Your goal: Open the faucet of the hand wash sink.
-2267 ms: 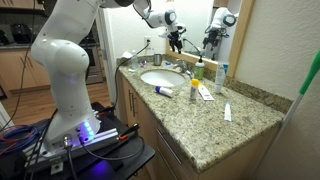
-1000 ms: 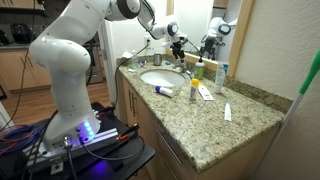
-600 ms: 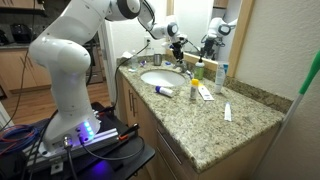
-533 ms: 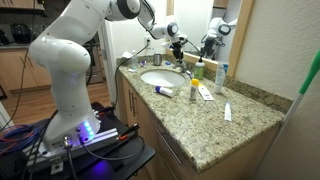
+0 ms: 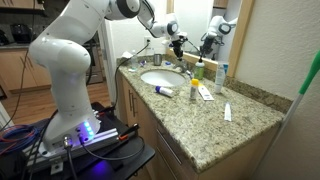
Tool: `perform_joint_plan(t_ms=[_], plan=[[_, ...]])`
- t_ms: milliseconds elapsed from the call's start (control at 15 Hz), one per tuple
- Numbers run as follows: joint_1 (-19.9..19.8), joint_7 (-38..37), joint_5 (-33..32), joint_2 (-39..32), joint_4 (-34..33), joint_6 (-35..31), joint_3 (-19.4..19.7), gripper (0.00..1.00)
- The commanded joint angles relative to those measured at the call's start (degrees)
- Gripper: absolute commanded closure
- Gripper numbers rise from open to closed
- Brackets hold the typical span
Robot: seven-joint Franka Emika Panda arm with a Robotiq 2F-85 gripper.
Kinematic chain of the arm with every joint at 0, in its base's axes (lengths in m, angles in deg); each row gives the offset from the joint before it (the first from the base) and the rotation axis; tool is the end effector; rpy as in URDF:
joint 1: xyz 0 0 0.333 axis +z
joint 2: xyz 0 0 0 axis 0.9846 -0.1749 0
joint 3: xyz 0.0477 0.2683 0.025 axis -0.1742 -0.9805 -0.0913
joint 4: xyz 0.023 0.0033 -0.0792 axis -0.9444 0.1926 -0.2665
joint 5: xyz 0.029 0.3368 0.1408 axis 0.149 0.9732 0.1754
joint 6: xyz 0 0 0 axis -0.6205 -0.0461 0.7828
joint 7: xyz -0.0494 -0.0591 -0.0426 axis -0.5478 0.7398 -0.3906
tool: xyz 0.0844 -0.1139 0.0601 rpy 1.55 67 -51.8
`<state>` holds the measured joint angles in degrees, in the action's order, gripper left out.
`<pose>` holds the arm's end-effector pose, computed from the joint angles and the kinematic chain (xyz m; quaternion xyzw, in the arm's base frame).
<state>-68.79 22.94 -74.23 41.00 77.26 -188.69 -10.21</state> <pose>0.7314 0.0844 0.2733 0.9628 -0.2111 0.1681 0.0125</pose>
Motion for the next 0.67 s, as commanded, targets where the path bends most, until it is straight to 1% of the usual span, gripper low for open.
perform_joint_plan(t_ms=[0, 200, 333, 467, 533, 600], plan=[[-0.21, -2.10, 2.64, 7.12, 4.45, -6.51, -0.31, 0.93], [-0.82, -3.30, 4.46, 9.51, 7.53, -13.15, -0.20, 0.93], [-0.94, -3.69, 5.81, 10.91, 10.37, -16.37, -0.47, 0.93], [-0.87, -3.39, 6.70, 13.57, 12.71, -21.16, -0.65, 0.93], [-0.67, -2.58, 6.90, 16.25, 13.52, -19.56, -0.87, 0.46], [-0.61, -1.27, 6.53, 18.86, 14.87, -19.30, -1.21, 0.45]])
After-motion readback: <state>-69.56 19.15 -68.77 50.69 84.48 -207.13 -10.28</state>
